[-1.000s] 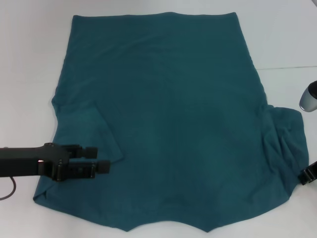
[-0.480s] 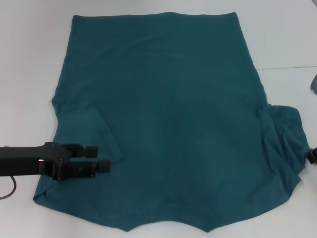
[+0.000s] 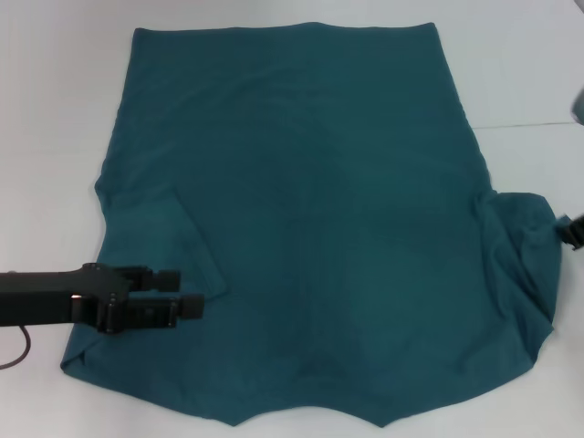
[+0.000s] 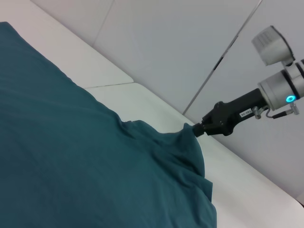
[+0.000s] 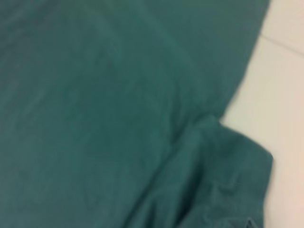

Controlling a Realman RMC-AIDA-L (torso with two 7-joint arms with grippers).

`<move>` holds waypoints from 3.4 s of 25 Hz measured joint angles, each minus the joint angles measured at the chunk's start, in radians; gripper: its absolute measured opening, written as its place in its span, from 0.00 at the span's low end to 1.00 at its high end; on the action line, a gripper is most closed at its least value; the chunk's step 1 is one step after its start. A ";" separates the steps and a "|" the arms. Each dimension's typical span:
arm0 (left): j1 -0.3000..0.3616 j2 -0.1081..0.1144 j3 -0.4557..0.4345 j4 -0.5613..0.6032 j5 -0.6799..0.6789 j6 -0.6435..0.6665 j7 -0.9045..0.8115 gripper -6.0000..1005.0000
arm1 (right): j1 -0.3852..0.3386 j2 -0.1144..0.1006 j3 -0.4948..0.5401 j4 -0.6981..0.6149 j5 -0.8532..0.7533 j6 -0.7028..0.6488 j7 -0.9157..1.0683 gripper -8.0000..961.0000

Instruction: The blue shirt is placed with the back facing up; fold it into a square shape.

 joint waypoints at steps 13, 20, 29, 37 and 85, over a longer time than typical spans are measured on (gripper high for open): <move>0.010 -0.005 -0.002 0.000 0.001 -0.003 0.001 0.76 | 0.001 0.012 -0.466 -0.101 0.002 0.074 0.045 0.04; 0.018 -0.005 -0.005 0.000 0.001 -0.004 0.009 0.76 | 0.006 0.012 -0.556 -0.095 0.002 0.092 0.046 0.04; 0.018 -0.006 -0.002 0.000 0.001 -0.016 0.015 0.75 | 0.013 0.010 -0.533 -0.057 0.102 0.085 0.071 0.11; 0.020 -0.007 0.000 0.000 0.001 -0.017 0.016 0.75 | 0.005 0.007 -0.422 -0.041 0.184 0.080 0.054 0.47; 0.017 -0.011 0.002 0.000 0.001 -0.010 0.021 0.75 | -0.022 -0.011 0.202 0.435 0.512 0.471 -0.092 0.65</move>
